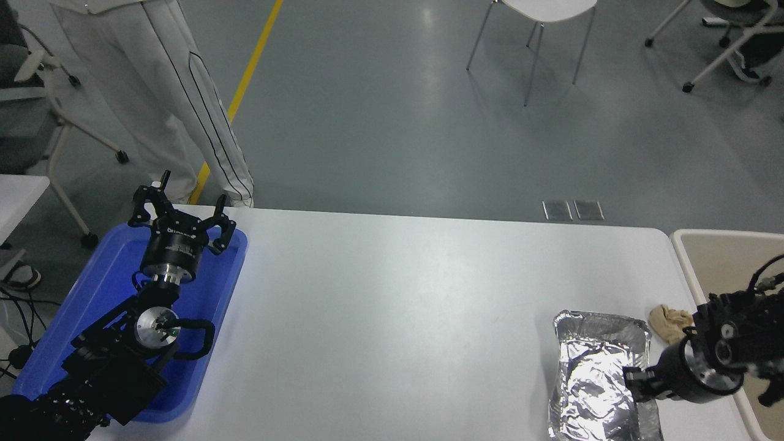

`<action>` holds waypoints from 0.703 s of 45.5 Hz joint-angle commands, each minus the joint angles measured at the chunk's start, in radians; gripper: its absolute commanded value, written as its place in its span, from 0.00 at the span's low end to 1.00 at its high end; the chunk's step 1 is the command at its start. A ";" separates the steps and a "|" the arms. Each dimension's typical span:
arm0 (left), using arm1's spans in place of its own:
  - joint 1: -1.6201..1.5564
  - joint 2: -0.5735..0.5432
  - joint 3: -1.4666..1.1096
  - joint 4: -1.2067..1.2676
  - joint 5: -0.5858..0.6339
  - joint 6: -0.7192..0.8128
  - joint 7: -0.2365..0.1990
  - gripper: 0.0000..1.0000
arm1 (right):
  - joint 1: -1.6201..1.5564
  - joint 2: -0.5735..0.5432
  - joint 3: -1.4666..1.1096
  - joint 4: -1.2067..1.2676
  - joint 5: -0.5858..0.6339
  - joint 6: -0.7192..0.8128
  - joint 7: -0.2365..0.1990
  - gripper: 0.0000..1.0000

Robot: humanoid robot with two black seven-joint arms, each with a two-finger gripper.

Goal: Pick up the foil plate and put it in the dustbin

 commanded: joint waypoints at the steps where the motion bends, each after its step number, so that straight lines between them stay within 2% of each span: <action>1: -0.001 0.000 0.000 0.000 0.000 0.000 0.000 1.00 | 0.275 -0.006 -0.048 0.059 0.016 0.330 0.003 0.00; 7: 0.000 0.000 0.000 0.000 0.000 0.000 0.000 1.00 | 0.412 -0.006 -0.048 0.060 0.019 0.490 0.003 0.00; 18: -0.001 0.000 0.000 0.000 0.000 0.000 0.000 1.00 | 0.637 0.000 -0.049 0.060 0.076 0.490 0.003 0.00; 32: -0.001 0.000 0.000 0.000 0.000 0.000 0.000 1.00 | 0.745 0.005 -0.086 0.062 0.085 0.490 0.003 0.00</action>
